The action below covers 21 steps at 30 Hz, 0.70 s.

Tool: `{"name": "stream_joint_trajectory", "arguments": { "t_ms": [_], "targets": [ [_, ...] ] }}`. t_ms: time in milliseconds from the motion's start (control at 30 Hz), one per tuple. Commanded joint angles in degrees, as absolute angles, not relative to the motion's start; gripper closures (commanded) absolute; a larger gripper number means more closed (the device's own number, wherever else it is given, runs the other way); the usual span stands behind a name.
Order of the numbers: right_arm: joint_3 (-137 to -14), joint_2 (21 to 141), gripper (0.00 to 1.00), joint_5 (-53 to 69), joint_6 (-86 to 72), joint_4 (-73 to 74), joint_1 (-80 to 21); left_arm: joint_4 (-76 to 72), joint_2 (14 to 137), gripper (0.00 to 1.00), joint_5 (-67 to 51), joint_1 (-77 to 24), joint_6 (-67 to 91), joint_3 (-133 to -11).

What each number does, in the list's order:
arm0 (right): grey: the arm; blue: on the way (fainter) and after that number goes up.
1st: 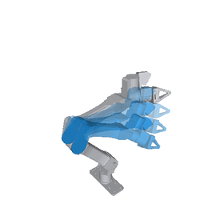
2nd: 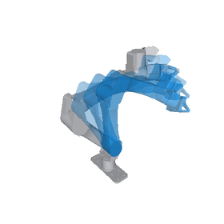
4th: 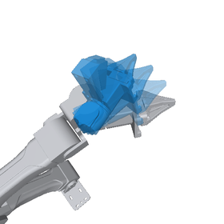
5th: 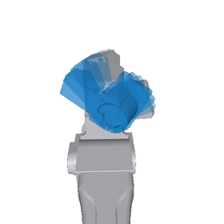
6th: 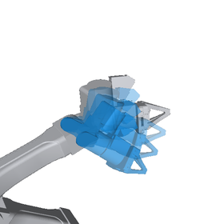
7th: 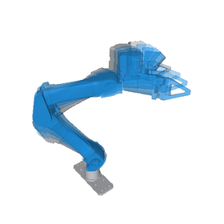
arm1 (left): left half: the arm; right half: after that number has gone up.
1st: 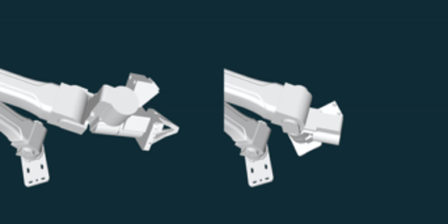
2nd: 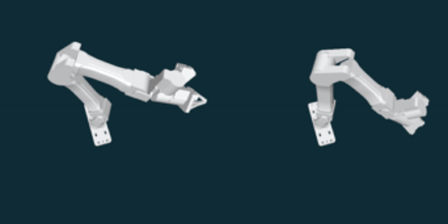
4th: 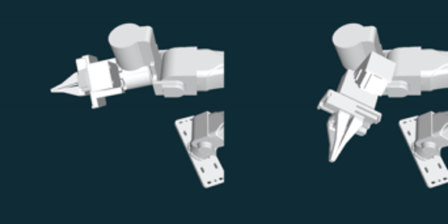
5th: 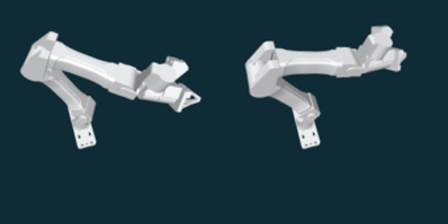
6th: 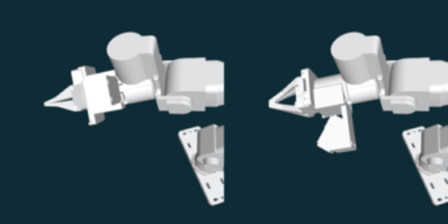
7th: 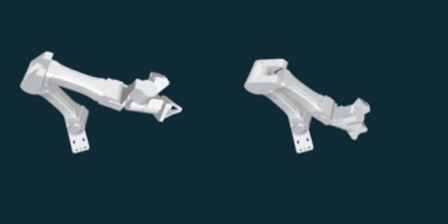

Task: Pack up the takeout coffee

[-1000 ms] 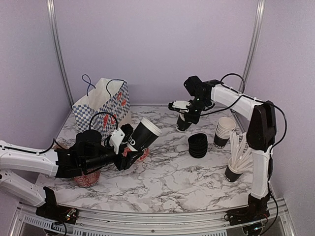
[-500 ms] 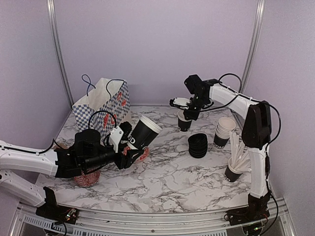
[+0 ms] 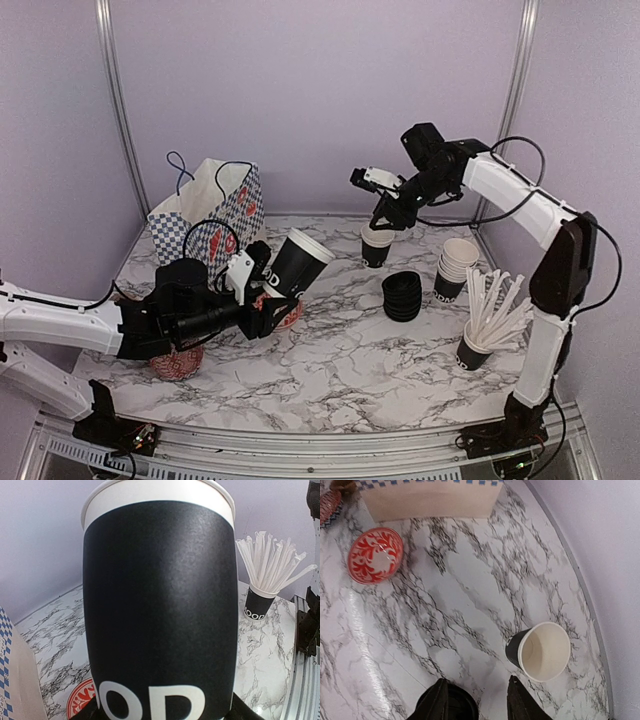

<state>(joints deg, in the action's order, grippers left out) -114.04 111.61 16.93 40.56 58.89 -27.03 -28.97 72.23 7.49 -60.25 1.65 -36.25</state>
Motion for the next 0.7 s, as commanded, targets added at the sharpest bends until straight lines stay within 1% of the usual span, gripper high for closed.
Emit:
{"name": "stream_joint_trajectory", "arguments": {
  "t_ms": [0, 167, 300, 433, 500, 567, 600, 667],
  "targets": [
    [-111.01, 100.49, 0.57, 39.48, 42.95, 60.24, -26.89, -32.25, 74.48, 0.46, 6.07, -60.21, 2.46, -39.98],
    [-109.71, 97.31, 0.42, 52.01, 45.61, 63.42, -27.14, -32.64, 76.54, 0.46, 5.08, -60.21, 2.46, -42.05],
    [-107.37, 96.77, 0.40, 54.74, 43.98, 61.94, -29.65, -32.85, 77.61, 0.46, 4.30, -60.21, 2.37, -43.24],
    [-105.99, 97.06, 0.40, 51.26, 44.08, 61.00, -34.37, -33.12, 78.40, 0.46, 3.64, -60.21, 2.37, -44.21],
    [-105.74, 97.18, 0.43, 51.18, 44.26, 60.78, -35.85, -33.22, 78.75, 0.46, 3.30, -60.21, 2.37, -44.53],
    [-106.00, 97.40, 0.51, 51.80, 44.04, 60.93, -36.55, -33.30, 78.99, 0.46, 3.18, -60.21, 2.37, -44.71],
    [-106.40, 97.61, 0.57, 52.17, 44.03, 61.24, -36.70, -33.38, 79.09, 0.46, 3.24, -60.21, 2.37, -44.73],
    [-107.35, 97.94, 0.75, 52.58, 44.06, 62.03, -36.82, -33.48, 79.16, 0.46, 3.24, -60.21, 2.30, -44.74]
  ]
}}
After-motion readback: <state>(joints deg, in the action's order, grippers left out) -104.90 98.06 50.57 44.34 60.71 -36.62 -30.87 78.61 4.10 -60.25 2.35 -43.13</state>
